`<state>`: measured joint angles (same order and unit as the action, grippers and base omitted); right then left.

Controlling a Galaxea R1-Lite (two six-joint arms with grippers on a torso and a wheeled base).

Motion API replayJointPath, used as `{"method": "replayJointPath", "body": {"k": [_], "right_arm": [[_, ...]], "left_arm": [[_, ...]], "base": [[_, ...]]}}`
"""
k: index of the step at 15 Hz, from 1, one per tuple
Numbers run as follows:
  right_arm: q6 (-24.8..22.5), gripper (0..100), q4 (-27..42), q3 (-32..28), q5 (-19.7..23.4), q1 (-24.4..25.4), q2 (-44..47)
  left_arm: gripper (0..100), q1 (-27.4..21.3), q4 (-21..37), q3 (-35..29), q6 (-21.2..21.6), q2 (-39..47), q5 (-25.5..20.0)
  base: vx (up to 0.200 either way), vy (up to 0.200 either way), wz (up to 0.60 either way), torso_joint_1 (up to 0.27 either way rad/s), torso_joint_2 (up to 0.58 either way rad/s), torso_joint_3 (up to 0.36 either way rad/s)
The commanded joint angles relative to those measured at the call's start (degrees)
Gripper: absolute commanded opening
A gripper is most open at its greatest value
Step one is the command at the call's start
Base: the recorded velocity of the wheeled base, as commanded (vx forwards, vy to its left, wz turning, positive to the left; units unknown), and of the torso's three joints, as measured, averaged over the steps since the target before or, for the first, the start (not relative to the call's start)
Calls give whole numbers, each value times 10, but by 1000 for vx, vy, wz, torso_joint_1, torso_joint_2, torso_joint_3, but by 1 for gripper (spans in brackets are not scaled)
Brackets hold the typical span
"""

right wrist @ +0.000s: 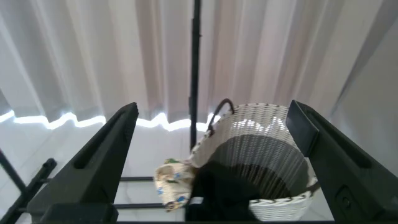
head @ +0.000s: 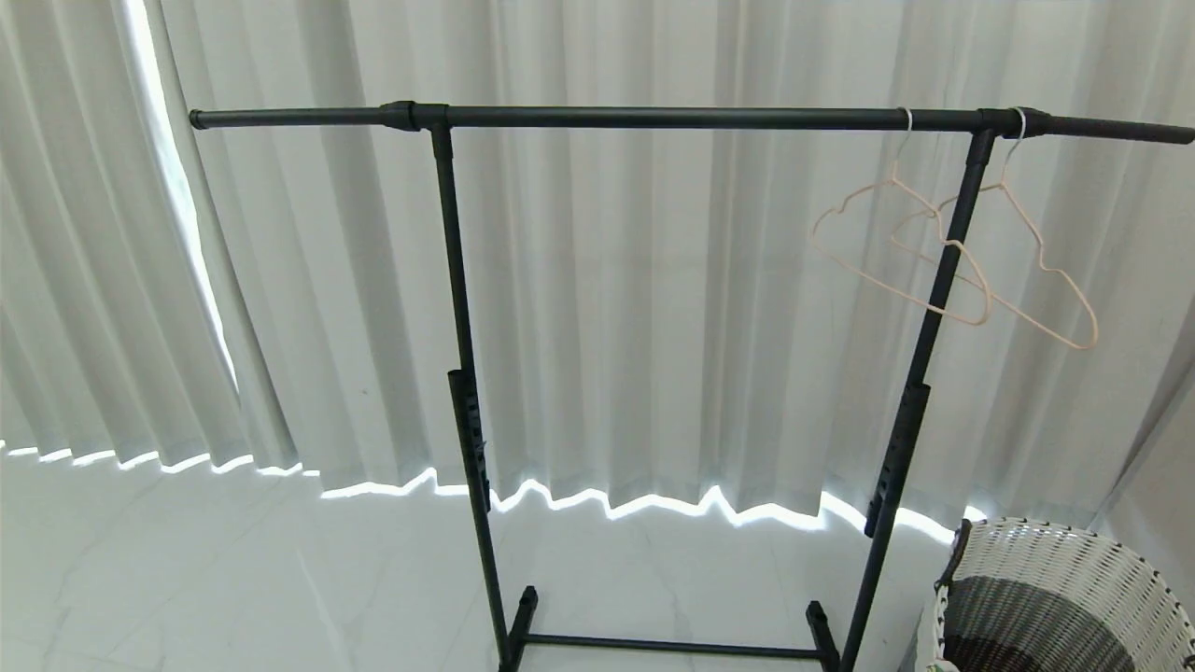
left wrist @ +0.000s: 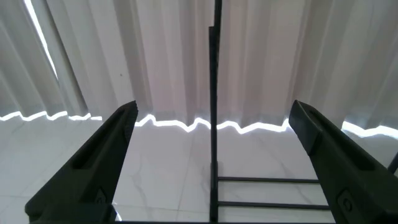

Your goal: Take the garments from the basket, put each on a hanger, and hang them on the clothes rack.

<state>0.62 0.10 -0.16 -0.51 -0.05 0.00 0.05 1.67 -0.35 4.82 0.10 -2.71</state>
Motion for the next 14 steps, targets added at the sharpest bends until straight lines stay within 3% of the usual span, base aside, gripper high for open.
{"method": "replayJointPath", "body": {"k": [1,2,14], "right_arm": [[-1,100,0,0,0,0,0],[-1,100,0,0,0,0,0],[1,100,0,0,0,0,0]], "left_arm": [[100,0,0,0,0,1,0],[100,0,0,0,-2,1,0],[100,0,0,0,-1,0,0]], "base": [[0,-200,0,2,2,-2],[0,-200,0,2,2,2],[0,0,0,0,0,0]]}}
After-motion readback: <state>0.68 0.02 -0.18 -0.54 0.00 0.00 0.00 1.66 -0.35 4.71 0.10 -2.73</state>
